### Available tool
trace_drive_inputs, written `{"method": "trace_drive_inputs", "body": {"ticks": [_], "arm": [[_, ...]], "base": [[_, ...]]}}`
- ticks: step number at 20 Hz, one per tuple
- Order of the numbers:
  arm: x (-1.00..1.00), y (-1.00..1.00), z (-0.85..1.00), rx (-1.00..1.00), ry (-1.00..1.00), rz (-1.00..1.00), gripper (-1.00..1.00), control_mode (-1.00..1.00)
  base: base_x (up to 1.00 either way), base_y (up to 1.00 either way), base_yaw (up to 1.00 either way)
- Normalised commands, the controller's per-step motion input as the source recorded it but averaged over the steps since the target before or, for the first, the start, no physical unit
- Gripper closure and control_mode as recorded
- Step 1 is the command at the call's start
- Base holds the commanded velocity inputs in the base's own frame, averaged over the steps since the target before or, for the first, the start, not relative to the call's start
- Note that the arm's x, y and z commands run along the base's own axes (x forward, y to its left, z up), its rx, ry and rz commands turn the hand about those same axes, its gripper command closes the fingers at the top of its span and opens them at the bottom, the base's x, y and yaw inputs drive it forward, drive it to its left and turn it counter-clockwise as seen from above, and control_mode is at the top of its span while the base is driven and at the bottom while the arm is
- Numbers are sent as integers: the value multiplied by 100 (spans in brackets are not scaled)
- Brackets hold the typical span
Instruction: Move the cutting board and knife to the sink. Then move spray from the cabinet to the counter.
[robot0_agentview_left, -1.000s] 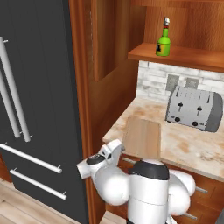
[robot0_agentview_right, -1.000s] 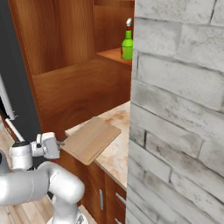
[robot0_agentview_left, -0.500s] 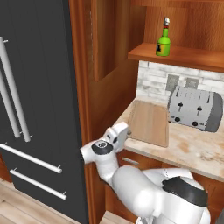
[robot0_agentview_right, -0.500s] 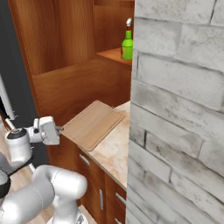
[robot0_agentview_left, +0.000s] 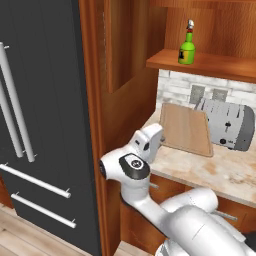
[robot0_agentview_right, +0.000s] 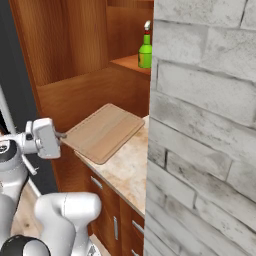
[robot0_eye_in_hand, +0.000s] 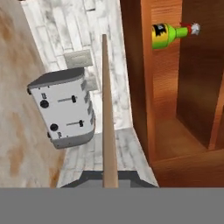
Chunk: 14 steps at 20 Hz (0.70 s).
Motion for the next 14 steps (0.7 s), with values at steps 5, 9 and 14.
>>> {"method": "trace_drive_inputs", "body": {"ticks": [5,9,14], "arm": [[-87,-13,71,-1,1,0,100,-100],[-90,-2,60,-4,0,0,100,-100],[-71,0,50,-7,0,2,100,-100]], "base": [[0,0,0],[0,0,0],[0,0,0]]}}
